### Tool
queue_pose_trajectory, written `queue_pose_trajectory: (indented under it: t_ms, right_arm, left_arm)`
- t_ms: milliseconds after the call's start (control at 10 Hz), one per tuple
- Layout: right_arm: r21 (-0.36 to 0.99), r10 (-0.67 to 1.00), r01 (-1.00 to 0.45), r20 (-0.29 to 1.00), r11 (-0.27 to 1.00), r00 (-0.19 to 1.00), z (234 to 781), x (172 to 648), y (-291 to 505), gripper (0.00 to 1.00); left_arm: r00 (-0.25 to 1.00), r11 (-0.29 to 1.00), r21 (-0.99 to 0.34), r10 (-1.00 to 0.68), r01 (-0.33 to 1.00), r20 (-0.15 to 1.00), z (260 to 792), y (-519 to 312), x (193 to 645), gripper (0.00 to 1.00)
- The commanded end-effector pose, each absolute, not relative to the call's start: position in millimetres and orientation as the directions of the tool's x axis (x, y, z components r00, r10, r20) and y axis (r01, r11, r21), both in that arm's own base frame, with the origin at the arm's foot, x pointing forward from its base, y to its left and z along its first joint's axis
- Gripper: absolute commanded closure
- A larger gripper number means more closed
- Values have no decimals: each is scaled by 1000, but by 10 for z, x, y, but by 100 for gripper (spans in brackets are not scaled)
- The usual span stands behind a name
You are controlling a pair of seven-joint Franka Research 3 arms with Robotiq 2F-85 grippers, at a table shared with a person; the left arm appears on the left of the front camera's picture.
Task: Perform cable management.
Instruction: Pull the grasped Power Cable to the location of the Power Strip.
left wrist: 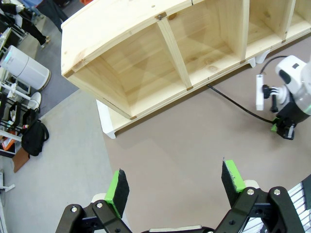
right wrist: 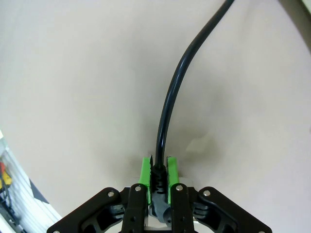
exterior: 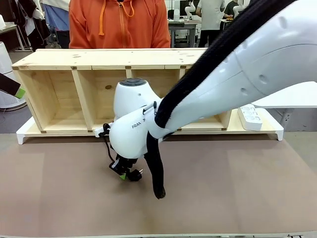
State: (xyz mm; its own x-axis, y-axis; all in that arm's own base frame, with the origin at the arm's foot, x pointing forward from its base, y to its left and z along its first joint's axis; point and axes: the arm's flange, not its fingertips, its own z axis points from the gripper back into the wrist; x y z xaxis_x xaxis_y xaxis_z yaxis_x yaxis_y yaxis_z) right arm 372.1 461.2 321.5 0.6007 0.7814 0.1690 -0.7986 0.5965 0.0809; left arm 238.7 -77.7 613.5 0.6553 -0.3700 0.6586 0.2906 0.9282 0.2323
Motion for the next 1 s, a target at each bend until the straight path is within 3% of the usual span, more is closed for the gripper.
queue_pose_trajectory:
  t_ms: [0, 500, 900]
  right_arm:
    - [93, 722, -750, 217, 654, 657, 3282, 3427, 4239, 84]
    - [86, 563, -616, 325, 783, 760, 3338, 2988, 3511, 84]
    - [56, 500, -547, 336, 835, 798, 3391, 2684, 3192, 84]
  left_arm:
    - [655, 930, 231, -366, 287, 661, 6134, -783, 2403, 0]
    - [655, 930, 231, -366, 287, 661, 6134, -783, 2403, 0]
    - [655, 930, 231, -366, 287, 661, 6134, -783, 2403, 0]
